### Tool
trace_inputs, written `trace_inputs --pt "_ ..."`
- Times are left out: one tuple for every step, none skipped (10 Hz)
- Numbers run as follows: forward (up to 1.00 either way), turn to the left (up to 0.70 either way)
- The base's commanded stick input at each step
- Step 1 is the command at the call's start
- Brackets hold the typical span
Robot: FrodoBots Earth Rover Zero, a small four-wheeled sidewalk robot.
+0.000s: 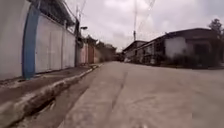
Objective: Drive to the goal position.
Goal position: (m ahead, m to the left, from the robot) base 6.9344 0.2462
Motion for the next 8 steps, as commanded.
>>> trace_inputs --pt "1.0 0.0" --pt "1.0 0.0" --pt "1.0 0.0" --pt "1.0 0.0" --pt "1.0 0.0" --pt "1.0 0.0" --pt "1.0 0.0" --pt "1.0 0.0"
